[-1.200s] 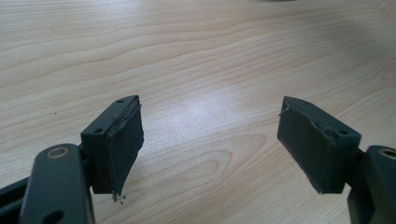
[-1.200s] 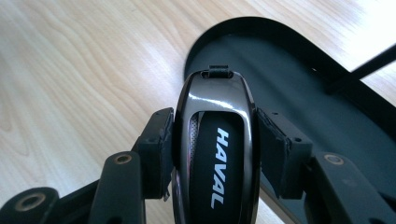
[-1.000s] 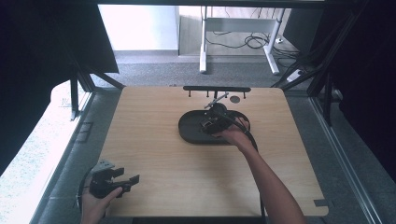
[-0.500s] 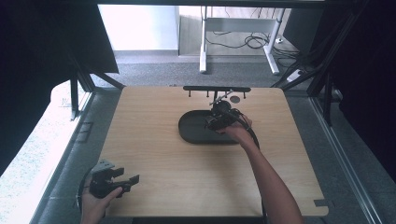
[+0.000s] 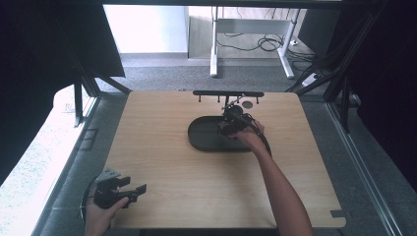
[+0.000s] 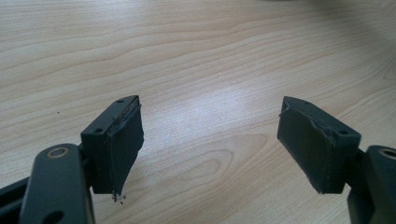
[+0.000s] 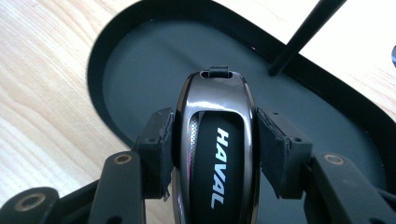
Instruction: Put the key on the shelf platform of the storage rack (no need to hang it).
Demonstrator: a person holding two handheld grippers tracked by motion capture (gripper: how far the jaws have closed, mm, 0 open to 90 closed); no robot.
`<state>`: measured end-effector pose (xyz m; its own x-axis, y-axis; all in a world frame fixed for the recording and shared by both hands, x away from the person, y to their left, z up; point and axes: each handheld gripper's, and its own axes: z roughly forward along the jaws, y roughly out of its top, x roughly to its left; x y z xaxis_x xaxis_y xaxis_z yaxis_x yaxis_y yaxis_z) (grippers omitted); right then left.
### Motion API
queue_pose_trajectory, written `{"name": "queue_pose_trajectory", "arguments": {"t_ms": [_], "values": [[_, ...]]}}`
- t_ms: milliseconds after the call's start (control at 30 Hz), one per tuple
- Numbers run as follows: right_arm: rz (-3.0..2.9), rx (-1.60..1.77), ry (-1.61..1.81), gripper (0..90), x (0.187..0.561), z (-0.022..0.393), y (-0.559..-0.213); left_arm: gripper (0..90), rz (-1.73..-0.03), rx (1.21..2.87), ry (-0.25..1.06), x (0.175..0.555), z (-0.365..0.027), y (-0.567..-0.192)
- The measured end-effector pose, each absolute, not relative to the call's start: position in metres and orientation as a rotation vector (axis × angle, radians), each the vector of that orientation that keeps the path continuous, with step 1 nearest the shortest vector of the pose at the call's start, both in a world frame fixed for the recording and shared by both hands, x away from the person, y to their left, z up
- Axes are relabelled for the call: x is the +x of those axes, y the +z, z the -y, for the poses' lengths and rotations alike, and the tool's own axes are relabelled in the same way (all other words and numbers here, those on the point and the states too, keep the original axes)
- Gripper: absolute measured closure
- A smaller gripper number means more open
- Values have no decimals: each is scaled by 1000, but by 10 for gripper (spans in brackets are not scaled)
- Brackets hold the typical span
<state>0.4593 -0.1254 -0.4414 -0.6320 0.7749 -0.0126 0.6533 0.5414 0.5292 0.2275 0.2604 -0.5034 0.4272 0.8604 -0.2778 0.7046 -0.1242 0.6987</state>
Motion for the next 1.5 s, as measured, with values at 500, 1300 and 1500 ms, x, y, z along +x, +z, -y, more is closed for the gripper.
{"name": "queue_pose_trajectory", "arguments": {"t_ms": [500, 1300, 1500], "values": [[-2519, 1224, 680, 495, 471, 126, -466, 227, -1328, 1886, 242, 228, -260, -504], [-2554, 1254, 544, 492, 481, 135, -507, 227, -1328, 1892, 237, 228, -259, -505], [-2549, 1256, 553, 482, 481, 136, -511, 226, -1327, 1898, 232, 228, -258, -506]]}}
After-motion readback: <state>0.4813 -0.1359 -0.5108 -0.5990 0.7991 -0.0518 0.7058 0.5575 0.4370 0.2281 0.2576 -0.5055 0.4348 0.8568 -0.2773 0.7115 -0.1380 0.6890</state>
